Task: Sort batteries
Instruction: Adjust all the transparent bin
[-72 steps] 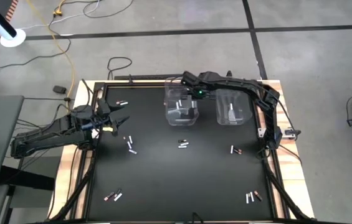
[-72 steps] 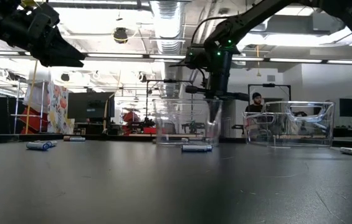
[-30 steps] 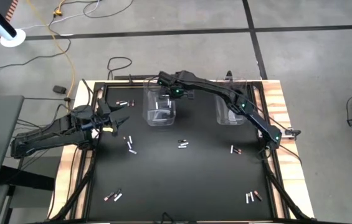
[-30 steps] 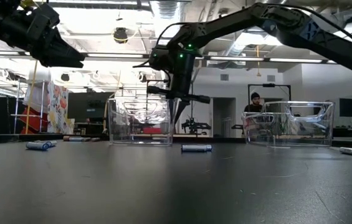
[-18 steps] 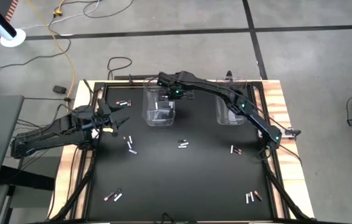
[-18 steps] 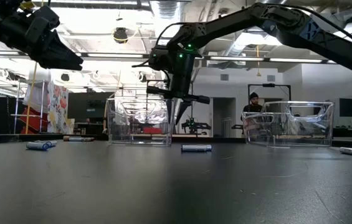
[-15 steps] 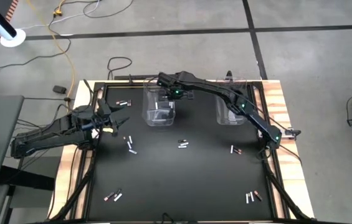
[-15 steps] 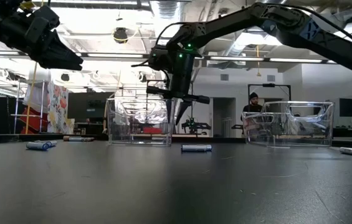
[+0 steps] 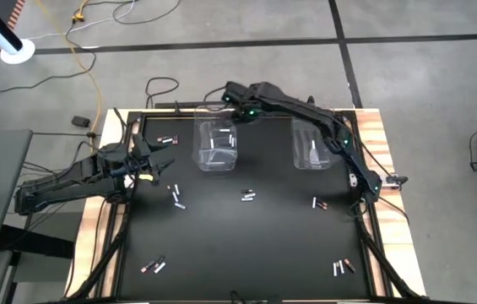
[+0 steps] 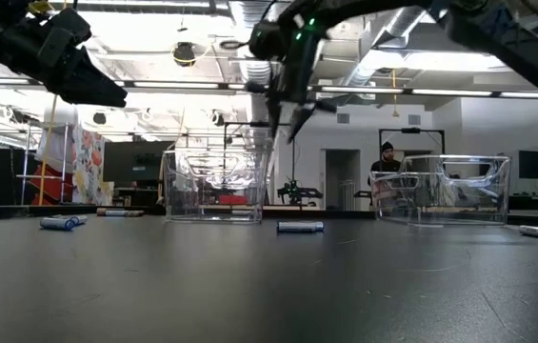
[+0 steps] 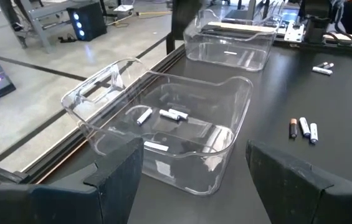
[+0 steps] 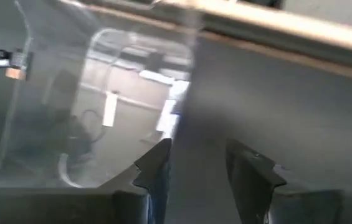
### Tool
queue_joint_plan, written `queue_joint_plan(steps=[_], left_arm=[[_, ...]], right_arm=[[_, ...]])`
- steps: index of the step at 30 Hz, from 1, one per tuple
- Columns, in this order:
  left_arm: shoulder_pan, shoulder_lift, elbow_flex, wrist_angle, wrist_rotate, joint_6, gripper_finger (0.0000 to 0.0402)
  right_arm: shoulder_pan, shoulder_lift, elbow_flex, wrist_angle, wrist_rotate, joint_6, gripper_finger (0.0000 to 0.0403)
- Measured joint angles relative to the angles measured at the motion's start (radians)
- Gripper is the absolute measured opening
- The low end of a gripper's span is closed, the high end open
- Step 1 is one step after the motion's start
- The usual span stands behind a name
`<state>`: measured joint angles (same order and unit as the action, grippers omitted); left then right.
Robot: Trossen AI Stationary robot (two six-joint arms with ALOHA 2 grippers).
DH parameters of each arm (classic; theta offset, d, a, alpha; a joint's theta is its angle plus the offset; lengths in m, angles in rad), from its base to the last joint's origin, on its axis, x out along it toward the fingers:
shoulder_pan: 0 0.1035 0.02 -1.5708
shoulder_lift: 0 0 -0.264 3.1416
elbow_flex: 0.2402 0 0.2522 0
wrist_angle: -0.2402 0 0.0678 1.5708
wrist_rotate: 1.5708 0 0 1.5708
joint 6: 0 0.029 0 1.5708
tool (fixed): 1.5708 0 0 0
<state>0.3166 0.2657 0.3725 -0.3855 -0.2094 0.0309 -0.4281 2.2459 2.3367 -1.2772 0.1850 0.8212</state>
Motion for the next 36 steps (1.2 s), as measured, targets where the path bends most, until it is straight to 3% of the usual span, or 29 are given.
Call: queue_joint_plan(steps=[7, 10, 15, 23, 28, 36], left_arm=[[0.000, 0.000, 0.000, 0.000, 0.000, -0.032, 0.0279], [0.000, 0.000, 0.000, 0.000, 0.000, -0.035, 0.0279], [0.000, 0.000, 0.000, 0.000, 0.000, -0.035, 0.0279], [0.000, 0.000, 0.000, 0.000, 0.000, -0.039, 0.0279], [0.000, 0.000, 0.000, 0.000, 0.000, -0.083, 0.0279], [0.000, 0.000, 0.000, 0.000, 0.000, -0.088, 0.0279]], right_arm=[[-0.036, -0.150, 0.000, -0.161, 0.082, -0.137, 0.0151], [-0.041, -0.202, -0.002, -0.296, 0.185, -0.170, 0.0142], [-0.037, -0.358, -0.129, -0.288, 0.270, -0.243, 0.0142], [-0.060, -0.716, -0.638, -0.275, 0.340, -0.159, 0.0142], [-0.090, -0.950, -0.987, -0.156, 0.339, -0.057, 0.0142], [-0.195, -1.170, -1.280, 0.004, 0.283, 0.019, 0.0143]])
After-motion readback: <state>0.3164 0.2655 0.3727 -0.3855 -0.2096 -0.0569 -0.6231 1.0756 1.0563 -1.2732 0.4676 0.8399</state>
